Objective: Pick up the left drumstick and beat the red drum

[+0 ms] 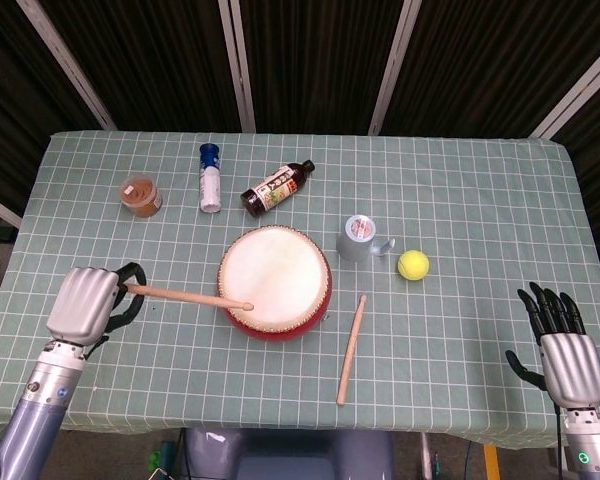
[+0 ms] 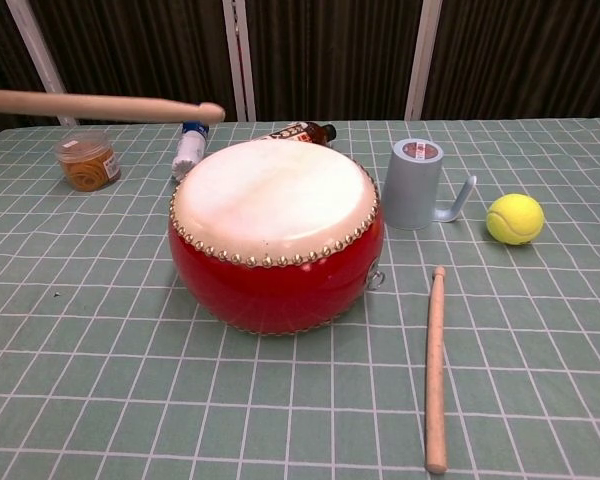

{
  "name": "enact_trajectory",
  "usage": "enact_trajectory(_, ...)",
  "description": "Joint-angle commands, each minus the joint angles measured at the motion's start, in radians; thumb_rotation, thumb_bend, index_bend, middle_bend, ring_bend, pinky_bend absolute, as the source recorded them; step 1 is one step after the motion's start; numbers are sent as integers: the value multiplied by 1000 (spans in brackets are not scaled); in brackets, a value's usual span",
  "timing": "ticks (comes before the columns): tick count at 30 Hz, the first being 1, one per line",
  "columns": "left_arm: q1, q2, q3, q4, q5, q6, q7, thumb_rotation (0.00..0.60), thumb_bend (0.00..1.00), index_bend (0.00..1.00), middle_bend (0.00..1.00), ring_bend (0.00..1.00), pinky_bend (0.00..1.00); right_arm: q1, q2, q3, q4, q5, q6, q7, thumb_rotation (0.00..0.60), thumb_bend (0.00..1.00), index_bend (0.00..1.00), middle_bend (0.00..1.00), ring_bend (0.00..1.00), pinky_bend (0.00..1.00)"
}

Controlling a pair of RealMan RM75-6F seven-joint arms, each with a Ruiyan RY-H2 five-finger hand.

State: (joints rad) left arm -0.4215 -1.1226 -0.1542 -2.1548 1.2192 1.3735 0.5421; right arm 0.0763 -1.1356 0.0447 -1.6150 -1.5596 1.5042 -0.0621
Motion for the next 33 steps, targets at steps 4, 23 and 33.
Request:
enact_trajectory(4,-108,-145,-134,28,-97,21,48,600,488,709,1000,1000,953,0,3,1,-1,4,-2,5,600,316,0,0,0,45)
enact_trajectory(23,-222,-368,-59,290,-652,-17,508,600,493,716,1000,1000,953,0,10,-3,-4,1,-6,24,600,316,0,0,0,45)
enact_trajectory(33,-149,-363,-153,210,-6,142,-46,600,493,719,1000,1000,953,0,10,-3,-7,3,-9,10,600,316,0,0,0,45)
